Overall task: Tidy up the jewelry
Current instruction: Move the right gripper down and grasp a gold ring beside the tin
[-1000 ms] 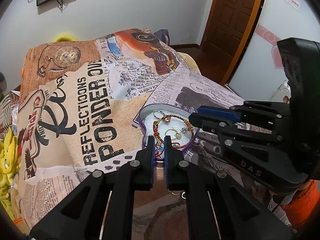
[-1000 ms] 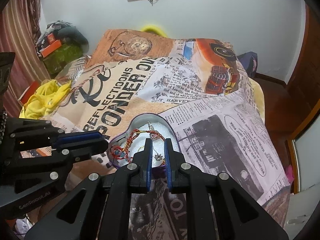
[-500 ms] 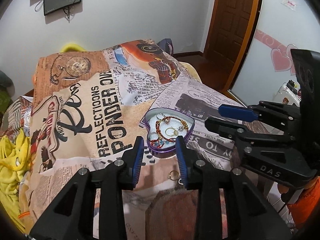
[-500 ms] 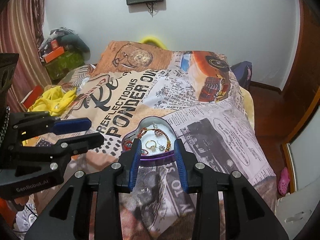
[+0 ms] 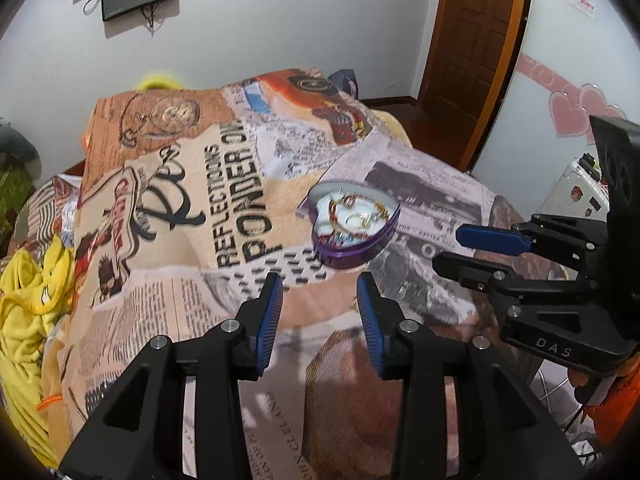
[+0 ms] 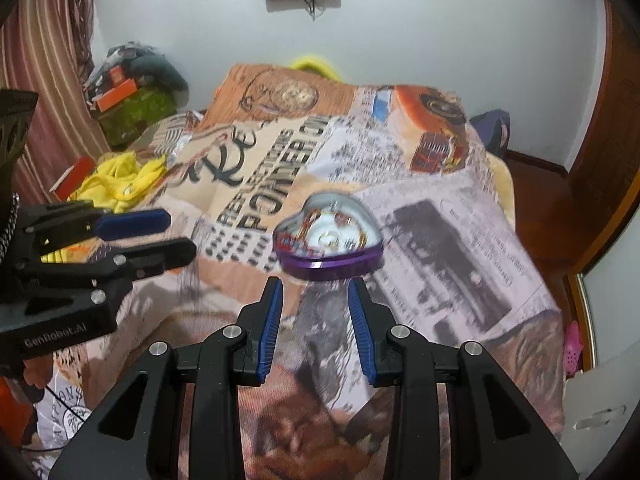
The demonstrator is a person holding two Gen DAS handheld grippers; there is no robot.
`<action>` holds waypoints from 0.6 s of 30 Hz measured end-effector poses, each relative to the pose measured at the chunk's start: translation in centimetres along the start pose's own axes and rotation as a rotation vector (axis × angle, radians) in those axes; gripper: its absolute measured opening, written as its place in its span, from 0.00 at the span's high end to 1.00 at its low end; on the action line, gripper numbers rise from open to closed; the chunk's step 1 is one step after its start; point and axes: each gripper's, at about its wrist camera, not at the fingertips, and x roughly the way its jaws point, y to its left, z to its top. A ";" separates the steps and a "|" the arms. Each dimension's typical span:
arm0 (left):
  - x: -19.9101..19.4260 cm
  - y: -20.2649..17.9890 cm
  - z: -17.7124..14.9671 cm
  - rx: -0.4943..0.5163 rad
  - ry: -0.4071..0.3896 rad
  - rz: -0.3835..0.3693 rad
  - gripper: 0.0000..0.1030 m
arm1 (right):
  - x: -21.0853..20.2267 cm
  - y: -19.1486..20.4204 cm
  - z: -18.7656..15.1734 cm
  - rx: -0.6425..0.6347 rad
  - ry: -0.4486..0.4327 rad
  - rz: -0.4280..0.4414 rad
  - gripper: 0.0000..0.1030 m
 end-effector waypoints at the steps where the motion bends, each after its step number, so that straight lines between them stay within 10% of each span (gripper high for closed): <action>1: 0.1 0.1 -0.3 -0.003 0.007 0.001 0.63 | 0.3 0.1 -0.3 -0.001 0.013 0.003 0.70; 18: 3.6 1.5 -3.4 -0.035 0.113 -0.013 0.63 | 6.1 2.7 -2.9 -0.064 0.159 0.047 0.70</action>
